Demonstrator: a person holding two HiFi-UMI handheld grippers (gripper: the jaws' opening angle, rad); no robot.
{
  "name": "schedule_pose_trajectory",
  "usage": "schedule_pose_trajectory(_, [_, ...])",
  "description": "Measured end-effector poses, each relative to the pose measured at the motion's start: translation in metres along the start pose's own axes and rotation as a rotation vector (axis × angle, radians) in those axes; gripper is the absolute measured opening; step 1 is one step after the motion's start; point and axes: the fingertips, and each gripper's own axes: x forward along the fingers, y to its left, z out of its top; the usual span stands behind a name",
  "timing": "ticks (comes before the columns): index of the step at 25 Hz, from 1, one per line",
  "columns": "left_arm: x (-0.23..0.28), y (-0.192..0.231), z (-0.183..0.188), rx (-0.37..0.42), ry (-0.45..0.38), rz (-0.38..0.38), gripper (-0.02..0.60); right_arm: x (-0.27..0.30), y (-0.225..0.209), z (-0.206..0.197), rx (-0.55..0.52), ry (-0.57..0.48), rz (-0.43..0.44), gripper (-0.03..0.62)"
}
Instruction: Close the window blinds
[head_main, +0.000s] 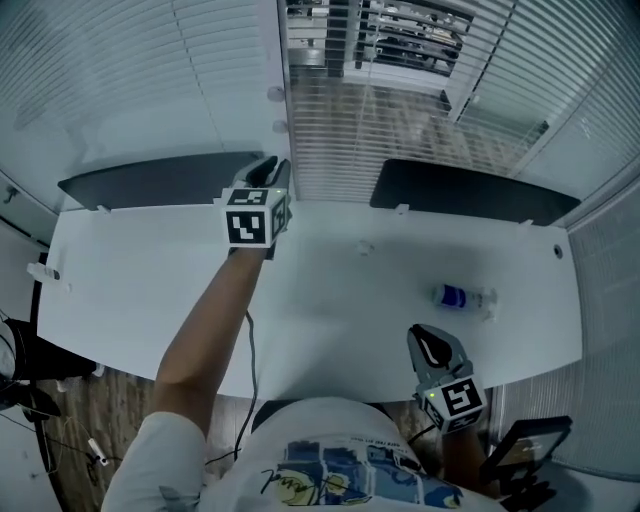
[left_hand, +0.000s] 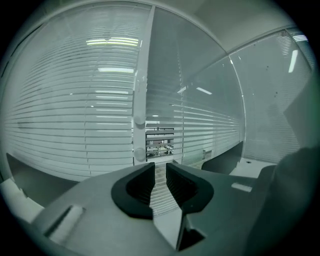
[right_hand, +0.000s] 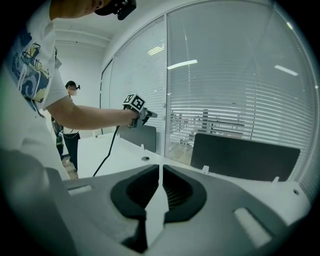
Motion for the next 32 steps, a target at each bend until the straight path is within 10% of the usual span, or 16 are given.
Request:
schedule_pose_trajectory(17, [0.081,0.047,-0.004,-0.159,0.047,0.120,0.143,0.016,-0.035,-0.021,0.049,0.042,0.067,0.012])
schedule_pose_trajectory(32, [0.107,0.052,-0.002,-0.342,0.014,0.064,0.139,0.029,-0.047,-0.031,0.065,0.050,0.080,0.012])
